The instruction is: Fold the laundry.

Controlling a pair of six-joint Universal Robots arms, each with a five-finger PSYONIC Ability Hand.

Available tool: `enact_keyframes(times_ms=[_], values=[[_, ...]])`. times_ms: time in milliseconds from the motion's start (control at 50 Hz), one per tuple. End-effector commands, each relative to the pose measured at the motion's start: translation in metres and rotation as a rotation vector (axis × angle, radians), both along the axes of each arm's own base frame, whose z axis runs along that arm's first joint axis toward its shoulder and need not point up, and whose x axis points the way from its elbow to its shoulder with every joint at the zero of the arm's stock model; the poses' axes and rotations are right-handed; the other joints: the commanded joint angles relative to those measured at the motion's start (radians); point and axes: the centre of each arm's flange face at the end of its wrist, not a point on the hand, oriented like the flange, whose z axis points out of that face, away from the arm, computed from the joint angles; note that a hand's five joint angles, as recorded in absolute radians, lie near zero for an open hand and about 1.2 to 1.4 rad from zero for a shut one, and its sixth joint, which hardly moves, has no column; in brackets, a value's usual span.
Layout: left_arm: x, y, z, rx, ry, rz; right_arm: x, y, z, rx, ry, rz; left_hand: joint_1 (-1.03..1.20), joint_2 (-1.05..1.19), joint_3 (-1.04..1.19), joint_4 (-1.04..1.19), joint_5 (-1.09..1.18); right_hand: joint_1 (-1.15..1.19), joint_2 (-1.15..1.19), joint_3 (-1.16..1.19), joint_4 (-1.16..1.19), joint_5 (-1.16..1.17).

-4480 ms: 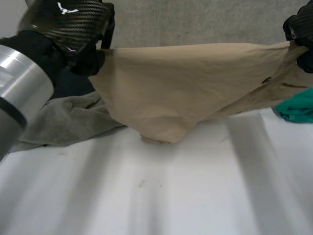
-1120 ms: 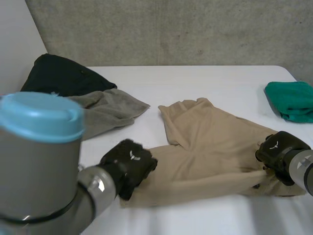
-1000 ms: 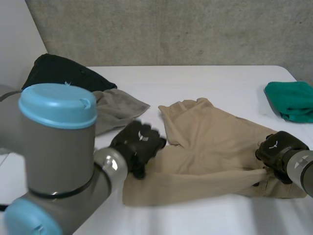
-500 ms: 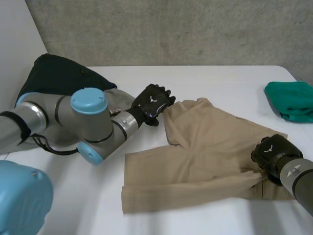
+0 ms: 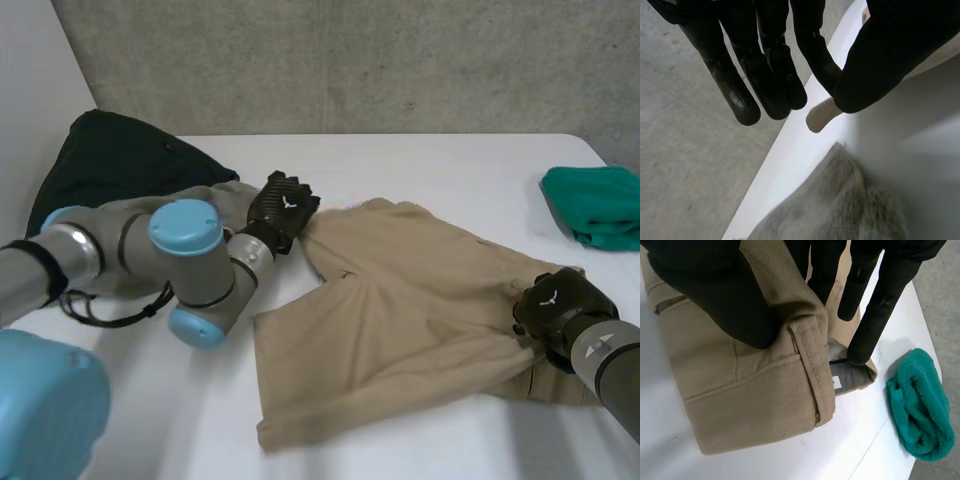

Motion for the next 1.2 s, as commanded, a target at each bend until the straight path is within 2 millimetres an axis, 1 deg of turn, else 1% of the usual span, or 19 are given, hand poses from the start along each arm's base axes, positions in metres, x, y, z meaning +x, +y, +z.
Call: enact_keyframes(times_ms=[20, 80, 160, 240, 260, 320, 400, 520, 600, 640, 720, 860, 1000, 1020, 1040, 1080, 1100, 1160, 1200], values=[[0.022, 0.042, 0.029, 0.039, -0.046, 0.102, 0.002, 0.000, 0.000, -0.009, -0.001, 0.007, 0.239, 0.201, 0.204, 0.199, 0.238, 0.265, 0.215, 0.902, 0.191, 0.236], [0.029, 0.046, 0.032, 0.059, -0.063, 0.175, 0.002, 0.000, 0.000, -0.009, -0.002, 0.008, 0.239, 0.201, 0.204, 0.199, 0.238, 0.265, 0.215, 0.902, 0.191, 0.236], [0.022, 0.059, 0.031, 0.075, -0.083, 0.168, 0.003, 0.001, 0.000, -0.009, -0.002, 0.010, 0.239, 0.201, 0.204, 0.199, 0.238, 0.265, 0.215, 0.902, 0.191, 0.236], [0.018, 0.061, 0.031, 0.074, -0.079, 0.145, 0.006, 0.003, 0.000, -0.009, -0.014, 0.016, -0.926, -0.965, -0.961, -0.966, -0.928, 0.265, 0.215, 0.902, 0.191, 0.236], [0.017, 0.062, 0.033, 0.075, -0.067, 0.143, 0.006, 0.002, 0.000, -0.010, -0.032, 0.007, -0.958, -0.997, -0.993, -0.998, -0.959, 0.265, 0.215, 0.902, 0.191, 0.236], [0.018, 0.065, 0.036, 0.076, -0.063, 0.144, 0.006, -0.001, 0.002, -0.019, -0.074, -0.015, -0.938, -0.976, -0.973, -0.978, -0.939, 0.265, 0.215, 0.902, 0.191, 0.236], [0.029, 0.077, 0.066, 0.087, -0.016, 0.158, 0.007, -0.004, 0.004, -0.031, -0.130, -0.044, -0.885, -0.924, -0.920, -0.925, -0.886, 0.265, 0.215, 0.902, 0.191, 0.236], [0.055, 0.130, 0.091, 0.370, 0.109, 0.167, 0.006, -0.007, 0.005, -0.038, -0.145, -0.057, -0.753, -0.791, -0.788, -0.793, -0.754, 0.265, 0.215, 0.902, 0.191, 0.236], [0.073, 0.173, 0.089, 0.593, 0.092, 0.189, 0.005, -0.009, 0.006, -0.046, -0.145, -0.065, -0.741, -0.780, -0.776, -0.781, -0.742, 0.265, 0.215, 0.902, 0.191, 0.236], [0.083, 0.194, 0.080, 0.715, 0.050, 0.217, 0.004, -0.010, 0.006, -0.048, -0.146, -0.068, -0.747, -0.785, -0.782, -0.787, -0.748, 0.265, 0.215, 0.902, 0.191, 0.236], [0.092, 0.212, 0.066, 0.813, -0.006, 0.240, 0.004, -0.010, 0.006, -0.048, -0.145, -0.069, -0.753, -0.791, -0.788, -0.793, -0.754, 0.265, 0.215, 0.902, 0.191, 0.236], [0.090, 0.223, 0.060, 0.839, -0.035, 0.216, 0.004, -0.009, 0.006, -0.047, -0.144, -0.069, -0.747, -0.786, -0.782, -0.787, -0.748, 0.265, 0.215, 0.902, 0.191, 0.236], [0.080, 0.224, 0.038, 0.927, -0.071, 0.165, 0.002, -0.009, 0.005, -0.043, -0.138, -0.081, -0.689, -0.727, -0.723, -0.729, -0.690, 0.265, 0.215, 0.902, 0.191, 0.236], [0.079, 0.225, 0.036, 0.933, -0.078, 0.161, 0.002, -0.008, 0.005, -0.043, -0.137, -0.082, -0.633, -0.672, -0.668, -0.673, -0.634, 0.265, 0.215, 0.902, 0.191, 0.236], [0.077, 0.227, 0.030, 0.946, -0.093, 0.152, 0.002, -0.008, 0.006, -0.045, -0.137, -0.085, -0.324, -0.363, -0.359, -0.365, -0.326, 0.265, 0.215, 0.902, 0.191, 0.236], [0.075, 0.225, 0.028, 0.946, -0.091, 0.152, 0.001, -0.008, 0.006, -0.046, -0.136, -0.088, -0.035, -0.074, -0.070, -0.075, -0.036, 0.265, 0.215, 0.902, 0.191, 0.236], [0.073, 0.223, 0.028, 0.933, -0.081, 0.150, 0.001, -0.006, 0.006, -0.040, -0.135, -0.089, 0.236, 0.198, 0.201, 0.196, 0.235, 0.265, 0.215, 0.902, 0.191, 0.236], [0.072, 0.220, 0.031, 0.901, -0.063, 0.154, 0.000, 0.001, 0.004, -0.017, -0.118, -0.083, 0.239, 0.201, 0.204, 0.199, 0.238, 0.265, 0.215, 0.902, 0.191, 0.236], [0.073, 0.219, 0.038, 0.875, -0.068, 0.163, -0.004, 0.014, 0.007, 0.023, -0.090, -0.067, 0.239, 0.201, 0.204, 0.199, 0.238, 0.265, 0.215, 0.902, 0.191, 0.236]])
